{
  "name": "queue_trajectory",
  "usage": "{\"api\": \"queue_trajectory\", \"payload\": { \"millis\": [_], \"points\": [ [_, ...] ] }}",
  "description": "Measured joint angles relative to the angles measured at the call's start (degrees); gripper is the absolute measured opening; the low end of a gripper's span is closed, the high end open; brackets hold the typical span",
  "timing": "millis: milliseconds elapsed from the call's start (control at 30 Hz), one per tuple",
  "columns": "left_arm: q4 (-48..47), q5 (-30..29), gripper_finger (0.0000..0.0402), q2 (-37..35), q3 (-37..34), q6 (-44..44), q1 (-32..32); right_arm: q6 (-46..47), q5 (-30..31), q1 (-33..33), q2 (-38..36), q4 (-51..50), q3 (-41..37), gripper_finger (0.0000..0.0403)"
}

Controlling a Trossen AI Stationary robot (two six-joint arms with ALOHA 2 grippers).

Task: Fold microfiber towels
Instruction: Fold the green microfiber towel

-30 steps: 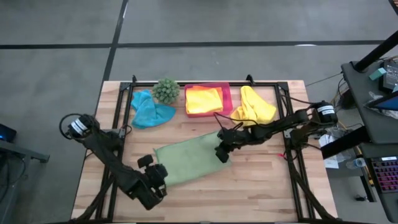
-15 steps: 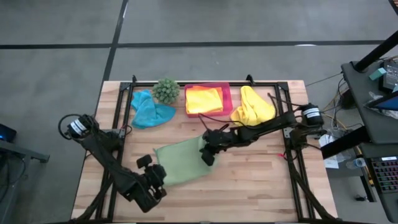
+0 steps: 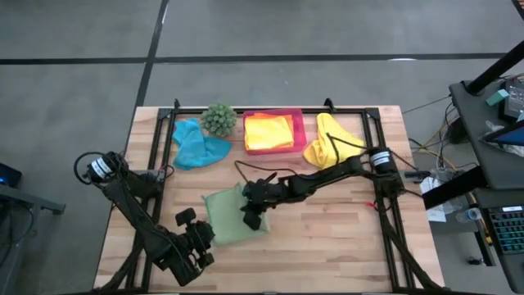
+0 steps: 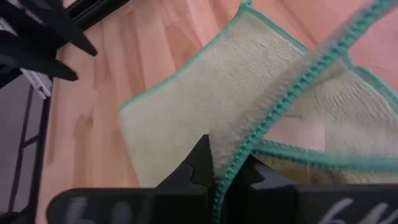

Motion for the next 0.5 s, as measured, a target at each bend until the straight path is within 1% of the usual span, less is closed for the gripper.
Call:
{"api": "queue_trajectory", "payload": {
  "millis": [267, 400, 500],
  "points": [
    [0.05, -0.01, 0.01, 0.0, 0.02, -1.21, -0.98, -1.5, 0.15, -0.04, 7.29, -0.08, 8.04, 0.0009],
    [0.09, -0.03, 0.01, 0.0, 0.02, -1.21, -0.99, -2.5, 0.17, -0.15, 9.61, -0.21, 10.89, 0.0009],
    [0.12, -0.1, 0.01, 0.0, 0.02, -1.21, -0.99, -2.05, 0.18, -0.15, 10.91, -0.81, 12.64, 0.0018]
  ]
}}
